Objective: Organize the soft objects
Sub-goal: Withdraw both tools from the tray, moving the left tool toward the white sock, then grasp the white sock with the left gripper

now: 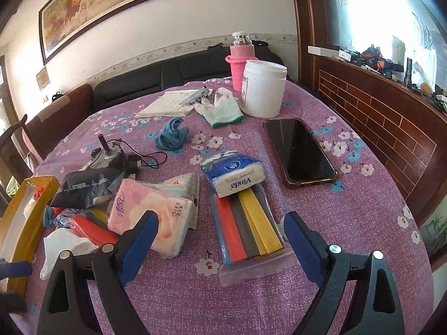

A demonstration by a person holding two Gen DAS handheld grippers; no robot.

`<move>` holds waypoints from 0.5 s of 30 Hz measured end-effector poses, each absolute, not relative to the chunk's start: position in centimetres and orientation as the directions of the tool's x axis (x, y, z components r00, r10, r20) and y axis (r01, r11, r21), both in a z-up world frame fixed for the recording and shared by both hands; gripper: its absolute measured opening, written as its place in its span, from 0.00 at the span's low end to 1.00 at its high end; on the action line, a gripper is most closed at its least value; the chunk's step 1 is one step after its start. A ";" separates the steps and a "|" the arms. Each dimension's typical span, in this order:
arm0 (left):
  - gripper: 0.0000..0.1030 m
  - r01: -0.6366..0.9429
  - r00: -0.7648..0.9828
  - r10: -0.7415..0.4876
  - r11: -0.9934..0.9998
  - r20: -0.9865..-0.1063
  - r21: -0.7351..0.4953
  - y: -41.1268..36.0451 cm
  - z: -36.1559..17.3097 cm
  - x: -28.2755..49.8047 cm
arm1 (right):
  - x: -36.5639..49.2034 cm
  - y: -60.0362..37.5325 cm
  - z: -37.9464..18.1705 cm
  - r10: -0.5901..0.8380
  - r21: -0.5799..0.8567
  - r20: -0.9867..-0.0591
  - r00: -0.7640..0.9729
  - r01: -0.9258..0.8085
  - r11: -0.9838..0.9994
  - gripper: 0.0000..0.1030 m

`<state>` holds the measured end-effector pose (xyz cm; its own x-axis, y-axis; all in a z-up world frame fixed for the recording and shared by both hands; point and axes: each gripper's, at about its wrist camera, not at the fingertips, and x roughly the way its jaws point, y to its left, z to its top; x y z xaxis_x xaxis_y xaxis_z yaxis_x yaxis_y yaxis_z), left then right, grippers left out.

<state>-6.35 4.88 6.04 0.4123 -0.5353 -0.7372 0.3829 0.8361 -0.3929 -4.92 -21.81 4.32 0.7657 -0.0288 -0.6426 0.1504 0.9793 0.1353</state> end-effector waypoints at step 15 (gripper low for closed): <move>0.85 0.333 0.475 -0.464 0.881 -0.748 -0.335 5.9 5.5 -5.4 | -4.5 -22.1 3.8 -0.017 0.150 -0.665 0.747 0.156 0.976 0.91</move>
